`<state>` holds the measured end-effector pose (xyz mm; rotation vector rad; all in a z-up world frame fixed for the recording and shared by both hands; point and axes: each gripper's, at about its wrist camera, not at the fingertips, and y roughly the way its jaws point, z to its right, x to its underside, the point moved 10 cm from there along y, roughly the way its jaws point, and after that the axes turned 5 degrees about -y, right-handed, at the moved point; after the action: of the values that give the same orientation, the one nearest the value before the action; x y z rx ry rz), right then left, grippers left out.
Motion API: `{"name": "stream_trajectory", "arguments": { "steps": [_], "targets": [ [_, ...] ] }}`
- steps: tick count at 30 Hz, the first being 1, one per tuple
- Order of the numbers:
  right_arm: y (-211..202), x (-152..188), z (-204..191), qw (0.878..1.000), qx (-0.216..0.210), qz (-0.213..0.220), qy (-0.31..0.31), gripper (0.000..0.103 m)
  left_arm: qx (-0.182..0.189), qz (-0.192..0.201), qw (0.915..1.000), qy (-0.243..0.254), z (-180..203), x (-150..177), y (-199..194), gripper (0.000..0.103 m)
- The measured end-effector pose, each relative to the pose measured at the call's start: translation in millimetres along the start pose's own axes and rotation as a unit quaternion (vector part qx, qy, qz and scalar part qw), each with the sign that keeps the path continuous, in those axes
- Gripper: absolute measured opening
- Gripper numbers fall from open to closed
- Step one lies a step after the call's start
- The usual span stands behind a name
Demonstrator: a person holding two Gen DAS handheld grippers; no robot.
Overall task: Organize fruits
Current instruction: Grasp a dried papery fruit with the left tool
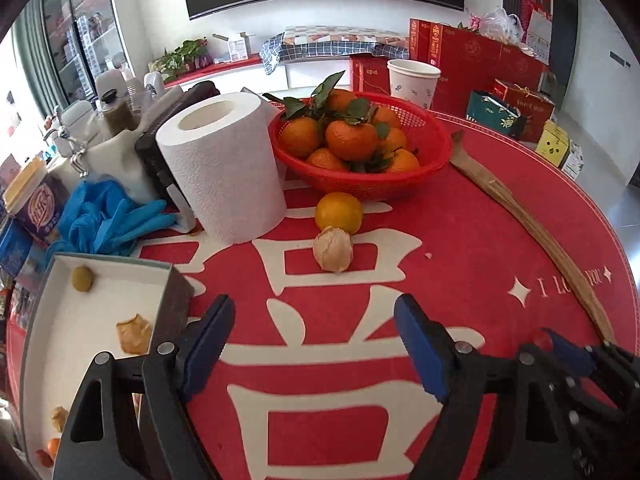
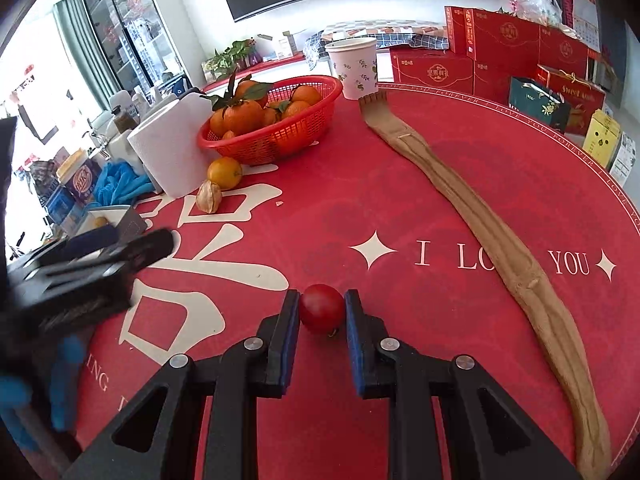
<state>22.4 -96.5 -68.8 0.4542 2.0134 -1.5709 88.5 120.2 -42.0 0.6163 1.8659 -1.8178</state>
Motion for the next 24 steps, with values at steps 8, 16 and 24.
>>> {"name": "stream_trajectory", "arguments": {
  "steps": [8, 16, 24],
  "targets": [
    [-8.1, -3.3, -1.0, 1.000, -0.012, 0.014, 0.003, 0.023, -0.010, -0.016, 0.9991, -0.039, -3.8, -17.9, 49.0, 0.070],
    [-0.8, -2.2, -7.5, 1.000, -0.011, 0.005, -0.001, 0.023, 0.012, -0.022, 0.9993, -0.026, -12.7, 26.5, 10.6, 0.023],
    [4.1, 5.8, -28.9, 0.999, -0.005, -0.003, -0.036, 0.023, 0.032, -0.004, 0.9992, -0.024, -42.2, 98.3, -43.6, 0.023]
  ]
}}
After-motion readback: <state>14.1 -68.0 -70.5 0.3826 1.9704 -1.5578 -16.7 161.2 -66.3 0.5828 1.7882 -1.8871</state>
